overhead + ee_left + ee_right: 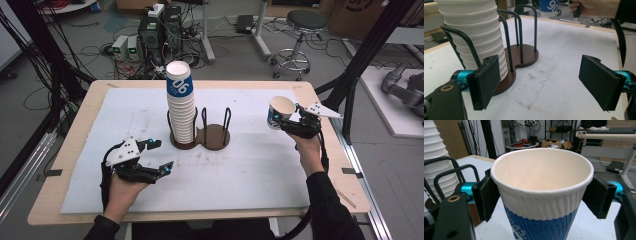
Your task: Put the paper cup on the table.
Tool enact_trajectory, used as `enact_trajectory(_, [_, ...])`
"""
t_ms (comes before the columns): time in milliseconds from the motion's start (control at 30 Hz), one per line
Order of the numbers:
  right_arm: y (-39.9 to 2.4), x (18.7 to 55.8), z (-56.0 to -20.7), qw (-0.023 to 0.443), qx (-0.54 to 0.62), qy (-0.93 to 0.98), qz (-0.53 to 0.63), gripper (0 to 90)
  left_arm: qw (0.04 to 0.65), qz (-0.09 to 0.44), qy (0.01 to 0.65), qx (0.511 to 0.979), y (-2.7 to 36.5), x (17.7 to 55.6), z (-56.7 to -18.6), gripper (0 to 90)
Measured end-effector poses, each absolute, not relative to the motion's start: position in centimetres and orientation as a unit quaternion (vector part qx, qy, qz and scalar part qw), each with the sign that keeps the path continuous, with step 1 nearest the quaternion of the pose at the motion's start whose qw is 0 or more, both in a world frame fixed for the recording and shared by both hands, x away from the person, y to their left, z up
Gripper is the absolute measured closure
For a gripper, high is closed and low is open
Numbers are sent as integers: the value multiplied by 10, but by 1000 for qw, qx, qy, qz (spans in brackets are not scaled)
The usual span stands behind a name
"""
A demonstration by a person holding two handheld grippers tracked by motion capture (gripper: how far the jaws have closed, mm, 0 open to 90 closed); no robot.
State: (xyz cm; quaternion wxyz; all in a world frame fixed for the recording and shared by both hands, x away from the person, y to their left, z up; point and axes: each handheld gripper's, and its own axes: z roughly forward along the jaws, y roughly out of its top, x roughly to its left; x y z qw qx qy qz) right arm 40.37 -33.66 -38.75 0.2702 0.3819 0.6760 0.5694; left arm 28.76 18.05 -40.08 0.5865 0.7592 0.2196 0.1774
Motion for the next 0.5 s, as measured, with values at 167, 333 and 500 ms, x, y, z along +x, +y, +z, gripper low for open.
enact_trajectory(167, [-339,407,-398,277,396,672,562,227,587,177,218,759,179,288,-401,174])
enact_trajectory(333, [-340,411,-408,275,410,664,562,227,587,174,218,760,179,288,-402,174])
enact_trajectory(500, [-337,417,-416,272,418,665,555,227,586,174,217,761,178,287,-402,174])
